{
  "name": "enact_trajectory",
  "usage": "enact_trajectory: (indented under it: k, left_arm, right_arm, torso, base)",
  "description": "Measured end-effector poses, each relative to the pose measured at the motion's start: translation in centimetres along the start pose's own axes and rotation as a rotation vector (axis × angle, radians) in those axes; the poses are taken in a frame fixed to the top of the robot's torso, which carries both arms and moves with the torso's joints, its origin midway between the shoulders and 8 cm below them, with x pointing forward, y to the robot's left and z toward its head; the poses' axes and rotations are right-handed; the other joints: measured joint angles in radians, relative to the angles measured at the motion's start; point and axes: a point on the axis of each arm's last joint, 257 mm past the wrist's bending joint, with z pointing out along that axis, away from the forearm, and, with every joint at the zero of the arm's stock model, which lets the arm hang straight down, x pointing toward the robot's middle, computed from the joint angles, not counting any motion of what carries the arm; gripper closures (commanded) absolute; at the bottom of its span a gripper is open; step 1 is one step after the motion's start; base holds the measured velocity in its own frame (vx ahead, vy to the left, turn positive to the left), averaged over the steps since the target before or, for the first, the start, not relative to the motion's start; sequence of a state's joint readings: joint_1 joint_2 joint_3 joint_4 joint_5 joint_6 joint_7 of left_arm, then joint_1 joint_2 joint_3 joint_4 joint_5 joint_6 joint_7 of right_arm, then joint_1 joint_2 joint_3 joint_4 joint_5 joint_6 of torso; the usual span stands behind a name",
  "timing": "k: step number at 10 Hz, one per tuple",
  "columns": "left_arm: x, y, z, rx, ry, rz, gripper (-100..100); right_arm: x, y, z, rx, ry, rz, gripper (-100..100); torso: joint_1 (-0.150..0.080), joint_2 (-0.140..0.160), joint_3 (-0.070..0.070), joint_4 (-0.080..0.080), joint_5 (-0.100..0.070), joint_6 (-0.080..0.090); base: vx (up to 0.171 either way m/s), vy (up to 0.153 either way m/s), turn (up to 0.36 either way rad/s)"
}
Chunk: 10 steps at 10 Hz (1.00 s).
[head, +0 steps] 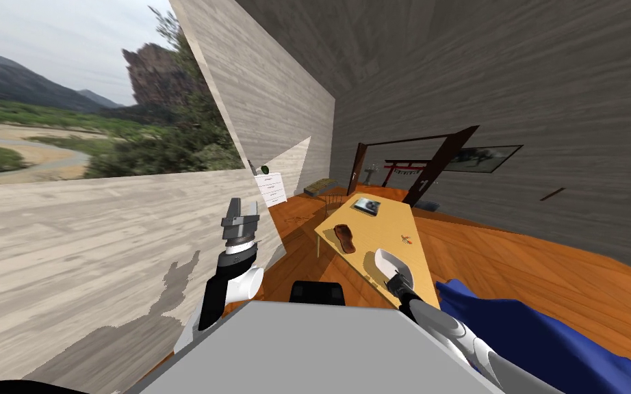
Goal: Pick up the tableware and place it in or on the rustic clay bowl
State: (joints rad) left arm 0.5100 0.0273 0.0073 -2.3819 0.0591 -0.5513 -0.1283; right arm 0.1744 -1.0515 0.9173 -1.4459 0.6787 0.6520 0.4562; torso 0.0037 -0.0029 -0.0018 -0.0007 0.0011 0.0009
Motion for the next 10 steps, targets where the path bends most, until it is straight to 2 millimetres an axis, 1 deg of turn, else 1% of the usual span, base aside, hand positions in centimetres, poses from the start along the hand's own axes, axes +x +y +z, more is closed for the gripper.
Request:
enact_trajectory:
  k: [2,5,6,7,10]
  left_arm:
    - [0.0,0.0,0.0,0.0,0.0,0.0,0]
    - [0.0,0.0,0.0,0.0,0.0,0.0,0]
    - [0.0,0.0,0.0,0.0,0.0,0.0,0]
    - [0.0,0.0,0.0,0.0,0.0,0.0,0]
    - [0.0,0.0,0.0,0.0,0.0,0.0,0]
  right_arm:
    - [2.7,-0.6,-0.2,0.02,0.046,-0.106,-100]
    - [5.6,0.4,-0.6,0.02,0.088,-0.209,-100]
    - [5.7,0.5,-0.6,0.019,0.089,-0.212,0]
    - [5.7,0.5,-0.6,0.019,0.088,-0.212,-100]
    - [5.9,1.4,0.1,0.022,0.102,-0.198,-100]
  torso:
    - [0.0,0.0,0.0,0.0,0.0,0.0]
    - [-0.003,0.003,0.001,0.001,0.0,0.0]
    - [-0.003,0.004,0.002,0.001,0.0,0.0]
    - [-0.003,0.005,0.003,0.001,-0.001,0.0]
    - [-0.008,0.005,0.003,0.001,-0.002,0.0]
  base:
    - [0.074,0.038,0.036]
    - [0.034,0.011,0.015]
    - [0.0,0.0,0.0]
    - [0.006,-0.028,0.095]
    - [0.005,-0.049,0.049]
